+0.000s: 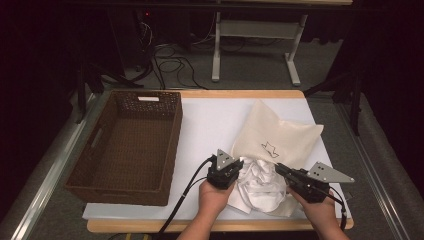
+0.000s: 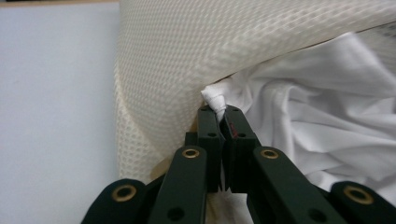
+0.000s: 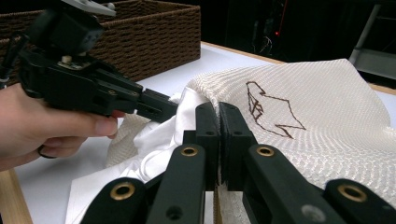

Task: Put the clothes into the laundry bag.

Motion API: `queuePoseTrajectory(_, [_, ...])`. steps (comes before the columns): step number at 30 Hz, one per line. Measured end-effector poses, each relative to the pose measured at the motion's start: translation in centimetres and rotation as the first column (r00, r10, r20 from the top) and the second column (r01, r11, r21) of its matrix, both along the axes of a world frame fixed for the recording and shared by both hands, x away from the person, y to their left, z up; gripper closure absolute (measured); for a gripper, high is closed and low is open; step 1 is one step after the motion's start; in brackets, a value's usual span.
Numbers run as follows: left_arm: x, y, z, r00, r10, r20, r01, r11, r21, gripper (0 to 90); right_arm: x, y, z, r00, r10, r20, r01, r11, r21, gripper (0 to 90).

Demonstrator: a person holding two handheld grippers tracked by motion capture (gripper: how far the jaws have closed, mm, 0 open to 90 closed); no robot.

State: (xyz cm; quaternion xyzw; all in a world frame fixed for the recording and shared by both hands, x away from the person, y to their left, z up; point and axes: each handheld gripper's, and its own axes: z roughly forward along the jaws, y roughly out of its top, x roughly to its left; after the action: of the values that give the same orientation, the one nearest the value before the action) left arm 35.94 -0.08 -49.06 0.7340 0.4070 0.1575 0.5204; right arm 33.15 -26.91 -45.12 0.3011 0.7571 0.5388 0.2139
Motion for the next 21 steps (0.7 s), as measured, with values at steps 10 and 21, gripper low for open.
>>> queuePoseTrajectory(10, [0.0,-3.6,-0.4,0.9979,-0.039,0.052,0.038,0.9991,0.017,86.7,-0.1,0.5,-0.1,0.9999,0.011,0.001,-0.011,1.000,-0.007,88.8])
queuePoseTrajectory(21, [1.1,-2.6,-0.9,0.9996,-0.026,-0.010,0.026,0.9996,-0.009,60.9,-0.1,0.4,-0.1,0.9999,0.013,-0.003,-0.013,1.000,-0.007,88.8])
